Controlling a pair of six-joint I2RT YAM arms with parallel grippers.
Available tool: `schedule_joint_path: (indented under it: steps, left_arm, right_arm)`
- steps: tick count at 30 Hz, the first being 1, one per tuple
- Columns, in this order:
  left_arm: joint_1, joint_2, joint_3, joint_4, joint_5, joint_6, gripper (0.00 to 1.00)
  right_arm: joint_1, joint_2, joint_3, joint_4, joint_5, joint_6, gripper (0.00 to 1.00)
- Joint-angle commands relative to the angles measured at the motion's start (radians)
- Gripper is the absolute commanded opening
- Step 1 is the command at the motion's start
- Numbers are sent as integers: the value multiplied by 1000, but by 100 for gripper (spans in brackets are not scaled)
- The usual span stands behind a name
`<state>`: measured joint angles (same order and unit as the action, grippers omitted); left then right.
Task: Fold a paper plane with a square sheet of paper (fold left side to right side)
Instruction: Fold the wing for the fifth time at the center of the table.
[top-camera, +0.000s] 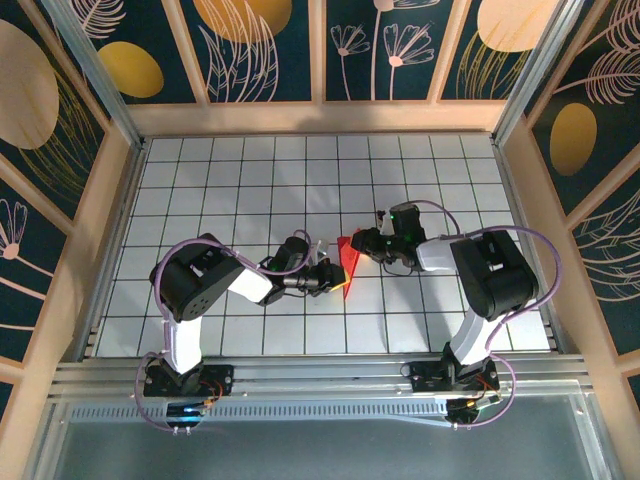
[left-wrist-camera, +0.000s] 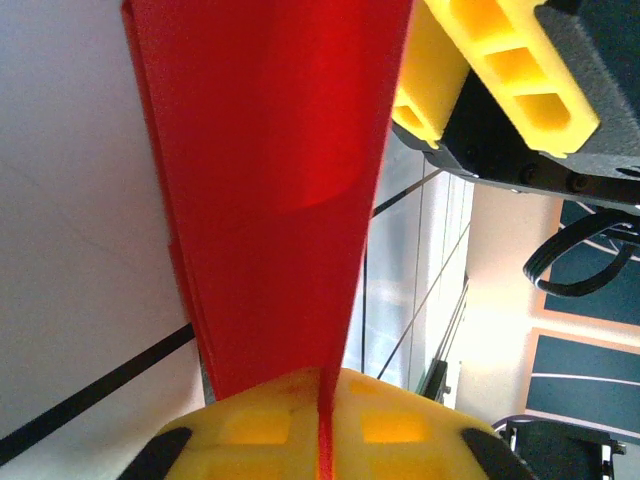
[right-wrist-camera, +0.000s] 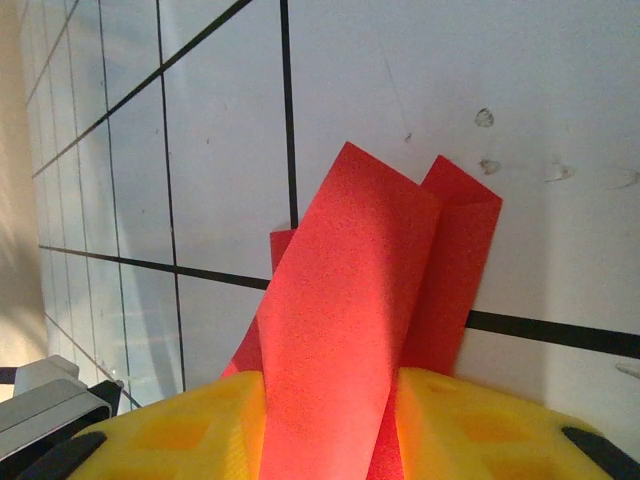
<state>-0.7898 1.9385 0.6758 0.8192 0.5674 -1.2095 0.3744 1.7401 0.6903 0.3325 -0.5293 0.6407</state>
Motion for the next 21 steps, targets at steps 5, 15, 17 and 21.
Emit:
schedule_joint_path:
  steps: [5, 15, 17, 21]
  left_arm:
    - [9, -34, -16, -20, -13, 26, 24]
    - [73, -144, 7, -197, -42, 124, 42]
    - [84, -132, 33, -224, -35, 144, 43]
    - [87, -90, 106, -272, -25, 179, 45]
  right_arm:
    - [22, 85, 18, -82, 94, -48, 40]
    - [21, 72, 17, -85, 95, -55, 40]
    - [21, 70, 15, -85, 97, -55, 40]
    - [23, 67, 14, -90, 100, -55, 40]
